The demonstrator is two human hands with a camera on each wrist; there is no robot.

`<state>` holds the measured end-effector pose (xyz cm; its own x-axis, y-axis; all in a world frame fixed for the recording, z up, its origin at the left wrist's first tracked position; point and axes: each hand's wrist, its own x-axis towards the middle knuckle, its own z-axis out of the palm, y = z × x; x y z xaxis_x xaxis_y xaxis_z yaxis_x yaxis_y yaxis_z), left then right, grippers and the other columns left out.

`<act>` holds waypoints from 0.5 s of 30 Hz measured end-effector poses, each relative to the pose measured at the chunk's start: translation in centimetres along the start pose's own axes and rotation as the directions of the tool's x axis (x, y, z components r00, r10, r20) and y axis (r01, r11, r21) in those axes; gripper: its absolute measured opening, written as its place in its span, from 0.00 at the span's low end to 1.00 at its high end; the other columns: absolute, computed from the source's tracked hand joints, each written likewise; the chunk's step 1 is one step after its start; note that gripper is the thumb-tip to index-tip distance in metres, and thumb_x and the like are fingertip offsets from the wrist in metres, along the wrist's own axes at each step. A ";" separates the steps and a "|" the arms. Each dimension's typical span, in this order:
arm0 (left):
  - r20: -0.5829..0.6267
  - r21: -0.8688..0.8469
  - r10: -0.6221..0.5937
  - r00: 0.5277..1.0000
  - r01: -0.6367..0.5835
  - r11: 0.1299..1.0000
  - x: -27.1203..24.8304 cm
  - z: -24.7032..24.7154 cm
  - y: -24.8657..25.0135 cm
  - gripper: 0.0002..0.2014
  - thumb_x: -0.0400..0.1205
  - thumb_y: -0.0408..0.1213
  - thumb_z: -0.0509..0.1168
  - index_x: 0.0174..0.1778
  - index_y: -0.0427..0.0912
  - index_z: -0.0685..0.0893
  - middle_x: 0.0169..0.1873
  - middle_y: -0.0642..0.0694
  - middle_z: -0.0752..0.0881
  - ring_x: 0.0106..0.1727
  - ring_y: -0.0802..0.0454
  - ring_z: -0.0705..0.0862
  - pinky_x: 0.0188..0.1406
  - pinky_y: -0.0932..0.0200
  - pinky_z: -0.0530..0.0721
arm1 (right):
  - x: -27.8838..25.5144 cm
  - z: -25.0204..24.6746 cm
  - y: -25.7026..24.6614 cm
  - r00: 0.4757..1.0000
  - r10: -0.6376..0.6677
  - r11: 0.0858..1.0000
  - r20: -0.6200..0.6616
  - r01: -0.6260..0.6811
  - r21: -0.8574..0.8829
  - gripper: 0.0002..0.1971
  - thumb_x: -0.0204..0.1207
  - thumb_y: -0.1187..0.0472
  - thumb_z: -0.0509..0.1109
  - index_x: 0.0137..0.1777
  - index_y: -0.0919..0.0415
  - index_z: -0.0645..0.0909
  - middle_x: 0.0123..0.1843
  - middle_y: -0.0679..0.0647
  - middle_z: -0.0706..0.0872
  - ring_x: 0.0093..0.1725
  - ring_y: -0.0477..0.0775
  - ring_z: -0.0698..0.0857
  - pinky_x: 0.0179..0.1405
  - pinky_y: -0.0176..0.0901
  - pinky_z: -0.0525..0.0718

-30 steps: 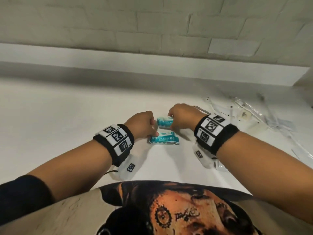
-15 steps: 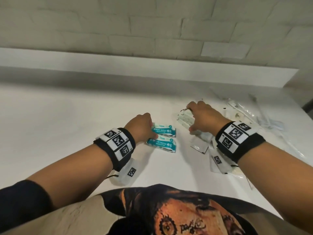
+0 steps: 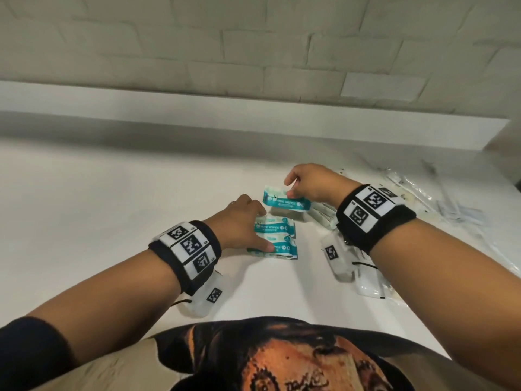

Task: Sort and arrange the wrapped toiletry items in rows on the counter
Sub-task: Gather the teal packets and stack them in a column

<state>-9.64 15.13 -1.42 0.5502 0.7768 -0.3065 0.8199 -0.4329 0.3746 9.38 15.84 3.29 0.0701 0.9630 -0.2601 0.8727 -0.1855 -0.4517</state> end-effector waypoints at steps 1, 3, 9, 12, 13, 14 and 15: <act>-0.032 -0.030 -0.023 0.999 0.022 0.999 -0.1 -0.2 -0.2 0.36 0.66 0.58 0.77 0.68 0.50 0.74 0.61 0.51 0.71 0.59 0.53 0.76 0.60 0.56 0.79 | 0.3 0.2 -0.4 1.000 -0.003 0.999 0.012 0.003 -0.040 0.14 0.76 0.58 0.74 0.61 0.55 0.82 0.60 0.51 0.84 0.54 0.50 0.80 0.52 0.40 0.77; -0.088 -0.083 -0.066 0.994 0.059 0.995 -0.3 -0.4 -0.7 0.26 0.68 0.54 0.77 0.58 0.52 0.77 0.56 0.52 0.73 0.54 0.54 0.78 0.54 0.58 0.80 | 1.0 0.8 -1.1 0.999 -0.012 0.995 0.034 0.015 -0.097 0.12 0.76 0.61 0.73 0.60 0.57 0.84 0.60 0.51 0.85 0.53 0.50 0.80 0.51 0.40 0.76; -0.151 -0.096 -0.085 0.985 0.071 0.993 -0.1 -0.5 -1.0 0.21 0.70 0.51 0.76 0.57 0.53 0.79 0.56 0.52 0.74 0.55 0.53 0.78 0.51 0.59 0.77 | 1.1 2.0 -1.6 0.987 -0.123 0.936 0.105 0.151 -0.318 0.15 0.78 0.65 0.69 0.64 0.54 0.85 0.64 0.49 0.85 0.61 0.51 0.83 0.61 0.43 0.80; -0.147 -0.099 -0.054 0.988 0.040 0.994 0.3 -0.6 -0.5 0.23 0.72 0.51 0.75 0.61 0.52 0.79 0.59 0.51 0.74 0.60 0.53 0.77 0.56 0.58 0.76 | 0.7 -0.5 -0.5 0.988 -0.138 0.959 -0.065 0.116 -0.260 0.15 0.79 0.67 0.66 0.63 0.54 0.85 0.65 0.51 0.86 0.63 0.53 0.83 0.64 0.44 0.79; -0.139 -0.091 -0.039 0.990 0.026 0.996 0.5 -0.6 -0.2 0.25 0.72 0.51 0.75 0.63 0.52 0.78 0.61 0.51 0.74 0.62 0.53 0.76 0.59 0.58 0.77 | 0.4 -1.6 0.0 0.983 -0.116 0.973 -0.142 0.084 -0.215 0.15 0.79 0.67 0.66 0.61 0.54 0.86 0.64 0.52 0.86 0.62 0.54 0.83 0.61 0.43 0.78; -0.126 -0.082 -0.023 0.992 0.013 0.997 0.7 -0.5 0.1 0.28 0.72 0.51 0.75 0.67 0.52 0.76 0.63 0.51 0.74 0.64 0.52 0.76 0.61 0.57 0.77 | 0.2 -2.5 0.7 0.976 -0.086 0.982 -0.202 0.048 -0.184 0.13 0.79 0.65 0.67 0.59 0.53 0.86 0.63 0.52 0.86 0.60 0.54 0.83 0.57 0.42 0.77; -0.107 -0.075 -0.011 0.994 0.003 0.997 0.8 -0.5 0.4 0.31 0.72 0.51 0.75 0.70 0.52 0.74 0.66 0.51 0.74 0.66 0.52 0.75 0.64 0.55 0.77 | -0.2 -3.0 1.5 0.971 -0.056 0.982 -0.232 0.012 -0.186 0.12 0.77 0.61 0.69 0.59 0.53 0.85 0.63 0.52 0.85 0.60 0.55 0.83 0.55 0.42 0.77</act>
<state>-8.95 15.82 -1.14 0.5209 0.8261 -0.2151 0.8073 -0.3949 0.4385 12.14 15.99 5.24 0.1316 0.9909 -0.0297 0.9481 -0.1345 -0.2880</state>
